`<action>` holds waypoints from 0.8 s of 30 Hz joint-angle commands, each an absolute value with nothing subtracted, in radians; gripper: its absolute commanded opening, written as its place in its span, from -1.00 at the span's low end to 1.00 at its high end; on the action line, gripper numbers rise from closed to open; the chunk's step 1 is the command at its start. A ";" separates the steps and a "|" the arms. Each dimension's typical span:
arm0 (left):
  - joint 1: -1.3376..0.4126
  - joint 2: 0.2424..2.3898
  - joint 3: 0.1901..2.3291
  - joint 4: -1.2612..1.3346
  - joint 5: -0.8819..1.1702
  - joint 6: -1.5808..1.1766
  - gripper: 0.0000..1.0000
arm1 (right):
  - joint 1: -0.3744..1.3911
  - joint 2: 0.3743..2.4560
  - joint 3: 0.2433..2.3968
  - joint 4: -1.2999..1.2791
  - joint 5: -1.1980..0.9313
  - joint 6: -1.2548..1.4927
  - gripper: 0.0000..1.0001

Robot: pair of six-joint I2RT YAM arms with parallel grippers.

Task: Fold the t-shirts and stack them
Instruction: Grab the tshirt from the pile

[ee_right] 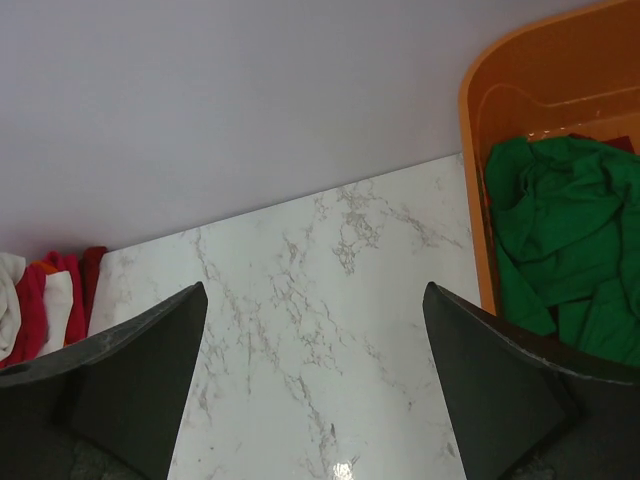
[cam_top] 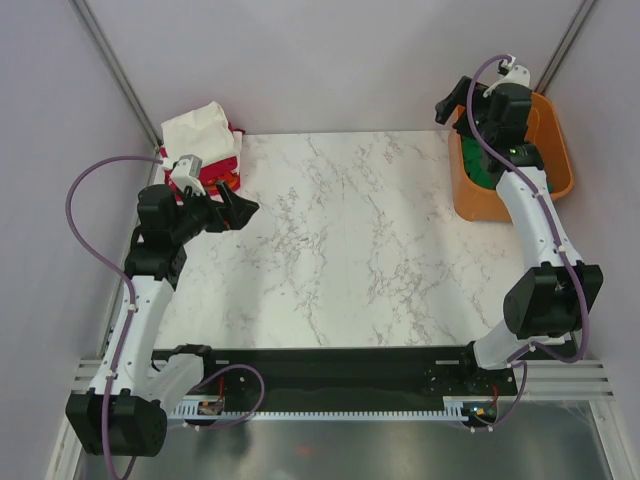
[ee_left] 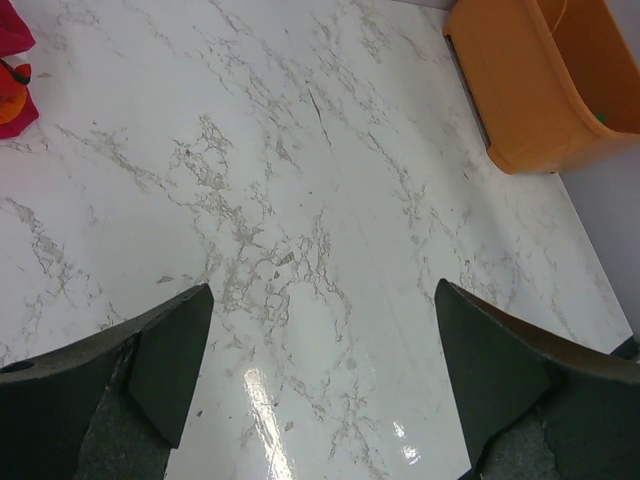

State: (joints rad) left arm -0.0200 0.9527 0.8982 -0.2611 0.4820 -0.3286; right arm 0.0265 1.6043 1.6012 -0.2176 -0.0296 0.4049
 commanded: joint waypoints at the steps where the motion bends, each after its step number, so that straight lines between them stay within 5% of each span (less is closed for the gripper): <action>1: -0.021 0.943 0.913 -0.262 0.508 -0.351 0.99 | 0.018 1.588 1.600 -0.187 -0.048 0.428 0.96; 8: -0.023 0.939 0.911 -0.262 0.502 -0.351 1.00 | -0.027 1.656 1.640 -0.199 -0.012 0.380 0.96; 15: -0.032 0.943 0.908 -0.261 0.497 -0.351 0.99 | -0.182 1.949 1.801 -0.247 -0.100 0.482 0.96; 24: -0.041 0.968 0.905 -0.265 0.477 -0.344 1.00 | -0.189 2.236 2.015 -0.285 0.123 0.374 0.96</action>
